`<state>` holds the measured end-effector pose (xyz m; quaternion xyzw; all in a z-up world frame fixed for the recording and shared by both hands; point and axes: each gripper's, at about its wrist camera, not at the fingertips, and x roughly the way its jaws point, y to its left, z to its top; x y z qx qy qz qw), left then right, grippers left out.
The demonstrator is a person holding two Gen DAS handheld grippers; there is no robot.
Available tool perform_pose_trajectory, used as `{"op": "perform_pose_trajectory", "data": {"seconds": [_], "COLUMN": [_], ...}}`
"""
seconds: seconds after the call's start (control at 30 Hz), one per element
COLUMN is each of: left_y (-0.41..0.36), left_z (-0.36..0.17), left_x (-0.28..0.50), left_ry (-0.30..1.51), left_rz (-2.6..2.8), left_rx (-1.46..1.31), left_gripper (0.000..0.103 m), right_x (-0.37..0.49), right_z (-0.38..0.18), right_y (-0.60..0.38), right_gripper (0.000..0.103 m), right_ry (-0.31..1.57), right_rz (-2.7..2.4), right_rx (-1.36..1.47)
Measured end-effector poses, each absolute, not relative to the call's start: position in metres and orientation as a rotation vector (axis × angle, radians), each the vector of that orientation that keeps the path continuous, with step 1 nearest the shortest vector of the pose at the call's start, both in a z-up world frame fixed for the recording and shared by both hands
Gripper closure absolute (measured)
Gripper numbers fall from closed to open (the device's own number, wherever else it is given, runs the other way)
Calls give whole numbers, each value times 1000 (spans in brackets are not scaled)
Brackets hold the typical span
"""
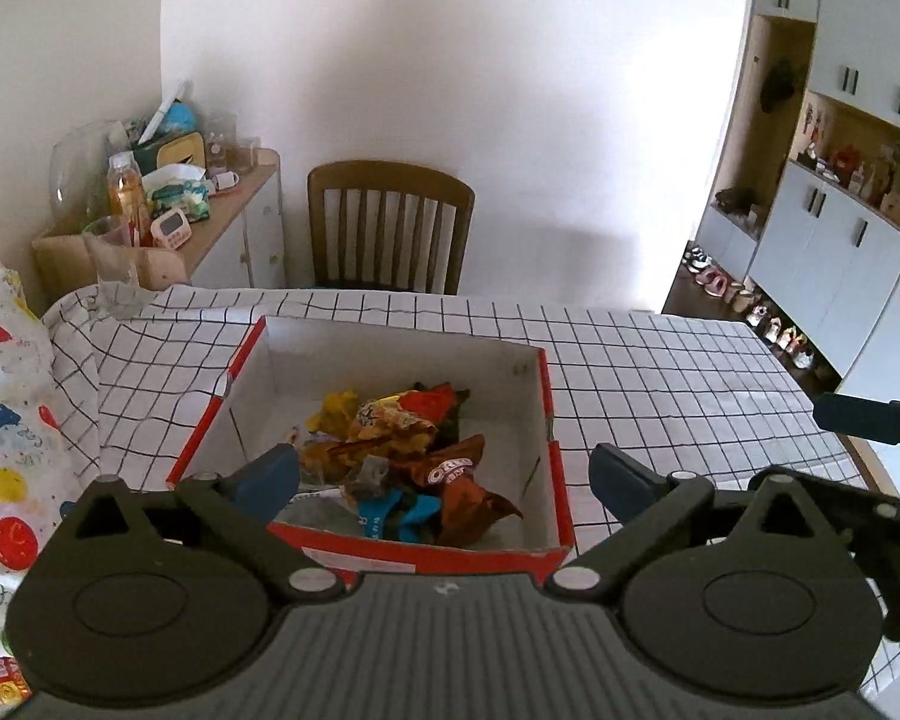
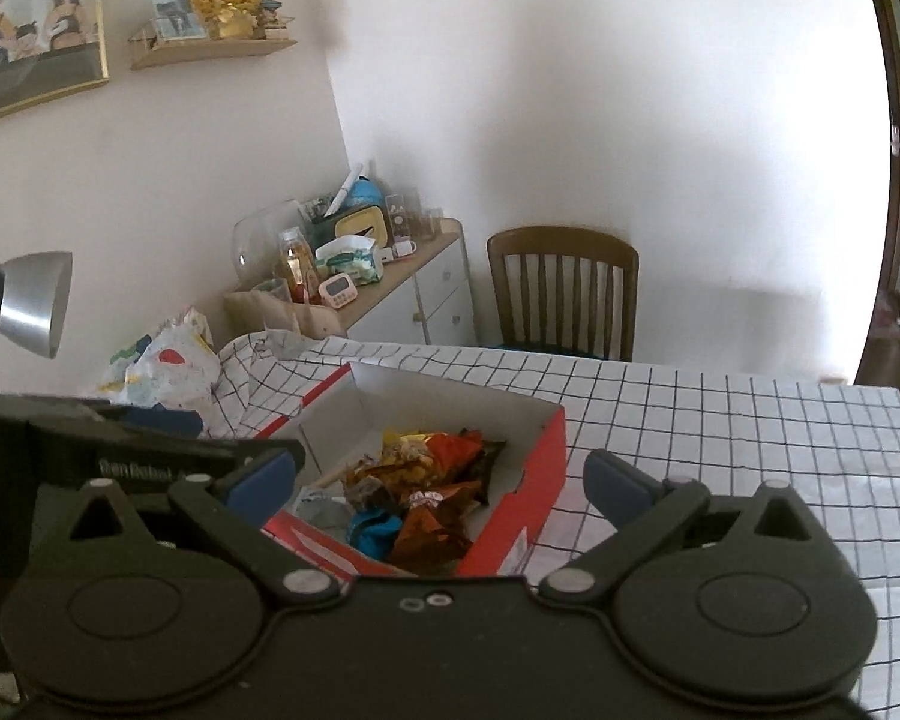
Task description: Organize snacks
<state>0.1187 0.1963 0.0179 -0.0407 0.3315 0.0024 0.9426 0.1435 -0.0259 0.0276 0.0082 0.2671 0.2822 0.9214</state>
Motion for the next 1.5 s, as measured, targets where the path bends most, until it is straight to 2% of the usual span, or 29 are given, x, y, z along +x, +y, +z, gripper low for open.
{"op": "perform_pose_trajectory", "data": {"seconds": [0.6,1.5], "left_y": [177,184], "left_z": [31,31], "left_x": [98,94], "left_ry": [668,691], "left_rz": [-54,-28], "left_rx": [-69,-105], "left_gripper": [0,0], "right_x": [118,124], "right_z": [30,30], "right_y": [-41,-40], "right_gripper": [0,0], "right_ry": [558,589], "right_rz": [514,490], "right_rx": [40,77]}}
